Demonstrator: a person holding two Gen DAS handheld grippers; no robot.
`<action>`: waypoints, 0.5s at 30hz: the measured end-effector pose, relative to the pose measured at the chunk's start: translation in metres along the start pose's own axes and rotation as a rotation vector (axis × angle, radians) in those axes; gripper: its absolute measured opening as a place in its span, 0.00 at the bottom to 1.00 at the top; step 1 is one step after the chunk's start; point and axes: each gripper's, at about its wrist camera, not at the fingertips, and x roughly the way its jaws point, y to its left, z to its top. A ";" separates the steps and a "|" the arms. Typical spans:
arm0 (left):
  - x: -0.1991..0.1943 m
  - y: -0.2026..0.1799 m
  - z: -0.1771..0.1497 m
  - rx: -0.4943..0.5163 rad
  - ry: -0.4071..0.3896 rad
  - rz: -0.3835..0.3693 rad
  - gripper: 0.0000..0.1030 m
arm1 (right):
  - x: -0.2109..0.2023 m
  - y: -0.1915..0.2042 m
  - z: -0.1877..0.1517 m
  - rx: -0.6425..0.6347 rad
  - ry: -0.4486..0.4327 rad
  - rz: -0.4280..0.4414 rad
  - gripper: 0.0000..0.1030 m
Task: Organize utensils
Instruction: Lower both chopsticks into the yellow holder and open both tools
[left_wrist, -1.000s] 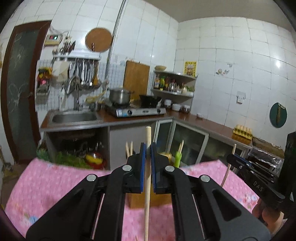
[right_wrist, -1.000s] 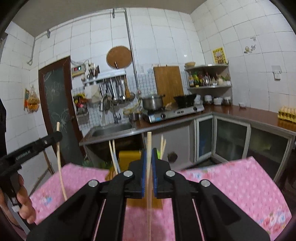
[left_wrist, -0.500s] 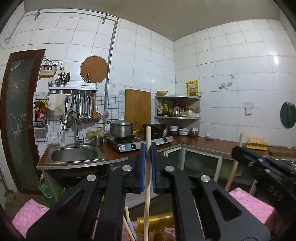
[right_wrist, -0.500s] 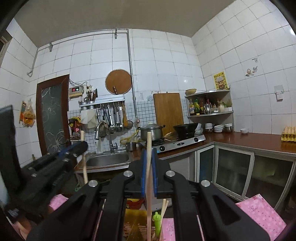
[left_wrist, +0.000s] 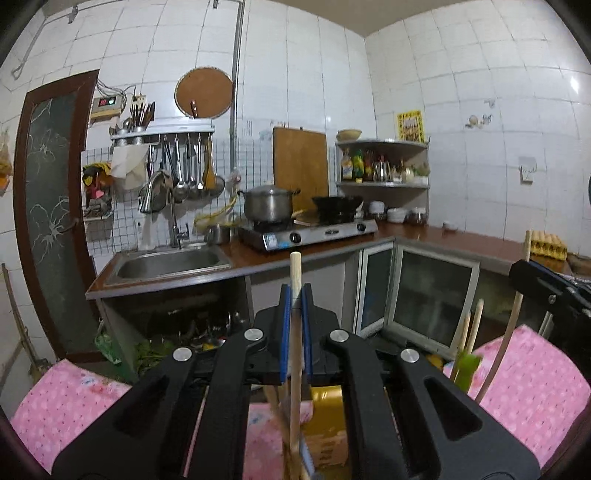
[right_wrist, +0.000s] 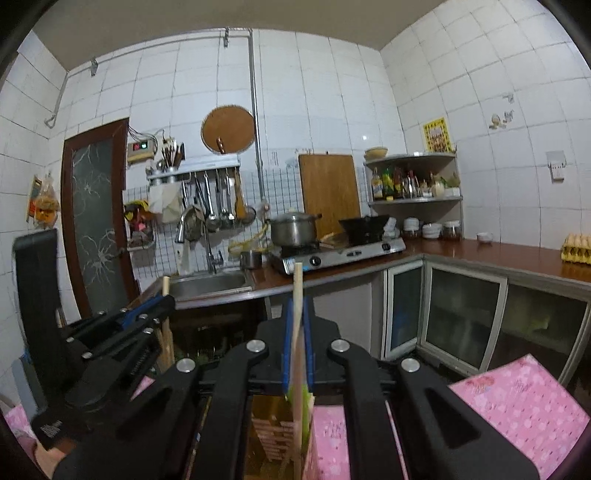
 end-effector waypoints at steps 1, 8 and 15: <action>0.000 0.001 -0.004 0.001 0.007 0.004 0.04 | 0.001 -0.002 -0.005 0.003 0.009 0.001 0.06; 0.002 0.007 -0.031 -0.004 0.092 0.004 0.05 | 0.013 -0.004 -0.037 -0.023 0.100 -0.003 0.06; -0.019 0.020 -0.033 -0.071 0.181 -0.044 0.34 | 0.010 -0.015 -0.045 0.025 0.225 0.024 0.11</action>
